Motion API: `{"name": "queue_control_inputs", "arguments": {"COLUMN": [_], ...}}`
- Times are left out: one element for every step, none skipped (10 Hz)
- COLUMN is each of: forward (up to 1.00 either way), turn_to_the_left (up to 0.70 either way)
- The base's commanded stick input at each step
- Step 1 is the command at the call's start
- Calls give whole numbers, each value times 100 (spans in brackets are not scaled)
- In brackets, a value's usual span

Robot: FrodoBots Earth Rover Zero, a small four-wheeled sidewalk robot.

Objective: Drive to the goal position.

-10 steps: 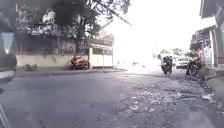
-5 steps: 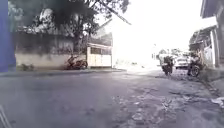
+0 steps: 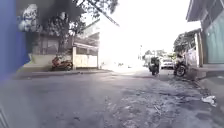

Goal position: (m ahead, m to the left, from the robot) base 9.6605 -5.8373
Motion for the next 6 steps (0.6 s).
{"name": "queue_control_inputs", "arguments": {"forward": [38, 38, 38, 38, 38, 38], "turn_to_the_left": [-73, -32, -1, -1, -1, -1]}}
